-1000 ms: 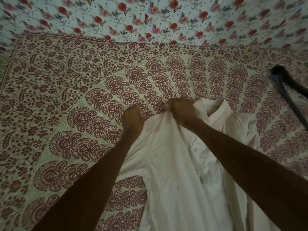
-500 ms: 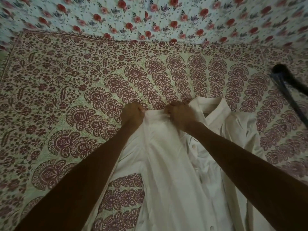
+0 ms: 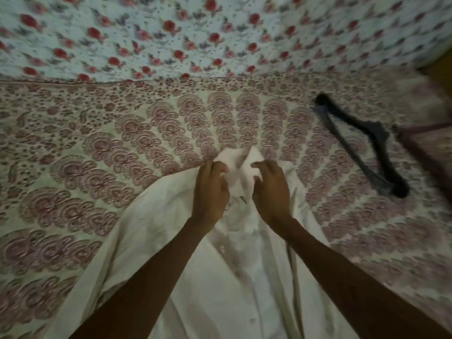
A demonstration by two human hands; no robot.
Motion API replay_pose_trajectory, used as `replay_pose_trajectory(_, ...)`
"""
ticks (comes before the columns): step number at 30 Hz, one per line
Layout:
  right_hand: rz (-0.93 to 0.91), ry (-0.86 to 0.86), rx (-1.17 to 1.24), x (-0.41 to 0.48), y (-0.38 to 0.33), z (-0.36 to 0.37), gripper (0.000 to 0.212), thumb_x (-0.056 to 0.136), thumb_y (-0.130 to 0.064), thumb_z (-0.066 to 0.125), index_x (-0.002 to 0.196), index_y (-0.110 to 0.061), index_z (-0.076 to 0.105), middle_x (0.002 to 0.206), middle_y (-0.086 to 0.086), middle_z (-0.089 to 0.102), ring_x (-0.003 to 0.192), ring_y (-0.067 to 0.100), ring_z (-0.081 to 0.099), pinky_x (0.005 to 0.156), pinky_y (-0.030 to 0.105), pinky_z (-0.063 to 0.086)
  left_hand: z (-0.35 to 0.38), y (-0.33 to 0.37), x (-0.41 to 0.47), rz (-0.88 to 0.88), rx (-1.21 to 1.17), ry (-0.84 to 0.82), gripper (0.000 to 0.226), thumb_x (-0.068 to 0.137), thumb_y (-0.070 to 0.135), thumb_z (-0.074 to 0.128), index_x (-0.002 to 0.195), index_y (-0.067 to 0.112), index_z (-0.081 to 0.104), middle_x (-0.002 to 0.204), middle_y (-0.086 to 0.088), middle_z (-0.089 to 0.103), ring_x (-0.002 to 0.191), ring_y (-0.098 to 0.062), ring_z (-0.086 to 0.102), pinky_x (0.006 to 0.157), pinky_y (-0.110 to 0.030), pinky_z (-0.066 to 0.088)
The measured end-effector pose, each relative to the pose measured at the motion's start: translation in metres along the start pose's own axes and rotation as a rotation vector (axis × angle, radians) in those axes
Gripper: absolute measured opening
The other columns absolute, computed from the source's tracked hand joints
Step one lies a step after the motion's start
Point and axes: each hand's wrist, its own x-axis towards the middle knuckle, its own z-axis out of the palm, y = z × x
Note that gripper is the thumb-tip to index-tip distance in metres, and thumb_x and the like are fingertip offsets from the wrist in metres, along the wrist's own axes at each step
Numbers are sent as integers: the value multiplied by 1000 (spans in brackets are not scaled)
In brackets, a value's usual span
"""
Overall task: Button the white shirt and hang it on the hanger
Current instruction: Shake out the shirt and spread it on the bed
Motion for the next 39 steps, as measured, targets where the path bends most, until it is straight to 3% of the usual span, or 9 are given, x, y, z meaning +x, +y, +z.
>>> replay_pose_trajectory(4, 464, -167, -131, -27, 67, -34, 18, 91, -11, 47, 98, -5, 62, 98, 14, 67, 94, 32, 65, 67, 28, 41, 45, 52, 17, 84, -32, -173, 30, 85, -10, 50, 103, 11, 59, 106, -7, 54, 83, -24, 57, 68, -30, 45)
replay_pose_trajectory(7, 535, -309, -91, -56, 98, -39, 28, 93, -27, 51, 105, -4, 62, 104, 14, 66, 102, 33, 64, 80, 34, 49, 74, 68, 22, 58, 48, -279, 23, 85, -7, 54, 105, 4, 60, 108, -17, 55, 96, -32, 56, 78, -33, 41)
replay_pose_trajectory(10, 612, -247, 5, -68, 107, -32, 40, 89, -33, 62, 119, -7, 55, 108, 11, 65, 102, 30, 64, 83, 36, 51, 91, 70, 24, 38, 119, -328, 30, 78, -8, 54, 105, 4, 60, 104, -17, 57, 99, -34, 55, 84, -39, 42)
replay_pose_trajectory(14, 650, -237, -46, -63, 123, -35, 18, 89, -19, 57, 98, -8, 67, 94, 7, 71, 87, 25, 69, 69, 29, 52, 102, 66, 23, -8, 316, -449, 40, 78, 0, 57, 117, 10, 56, 111, -13, 59, 106, -31, 57, 91, -39, 41)
replay_pose_trajectory(17, 742, 46, 91, -46, 146, -68, 10, 94, -14, 56, 97, -6, 61, 91, 7, 63, 79, 21, 57, 68, 26, 35, 105, 55, 19, -75, 358, -489, 43, 81, 2, 56, 123, 7, 53, 119, -16, 56, 113, -35, 53, 95, -39, 37)
replay_pose_trajectory(19, 702, 222, 119, -27, 166, -89, 8, 95, -11, 50, 98, -7, 55, 92, 8, 58, 80, 22, 54, 69, 28, 32, 110, 52, 20, -88, 381, -458, 46, 80, 1, 55, 125, 7, 51, 124, -15, 53, 117, -35, 49, 100, -39, 33)
replay_pose_trajectory(26, 612, 113, -91, 27, 221, -90, 16, 99, -10, 40, 109, -9, 53, 101, 12, 64, 88, 31, 61, 71, 35, 37, 135, 75, 32, -247, 591, -425, 42, 90, 31, 57, 125, 10, 44, 126, -13, 49, 115, -34, 49, 93, -44, 44)
replay_pose_trajectory(31, 463, -93, -235, 68, 235, -70, 16, 101, -13, 39, 111, -8, 50, 102, 14, 66, 89, 32, 65, 69, 38, 46, 142, 77, 41, -53, 647, -321, 61, 84, 13, 64, 136, 24, 36, 123, -9, 49, 107, -30, 51, 82, -40, 49)
replay_pose_trajectory(39, 375, -202, -225, 47, 281, -61, 18, 100, -19, 45, 108, -13, 60, 99, 12, 69, 89, 32, 66, 71, 35, 44, 153, 68, 65, 158, 773, -312, 25, 81, 14, 70, 104, 19, 63, 114, -7, 53, 101, -27, 49, 79, -37, 42)
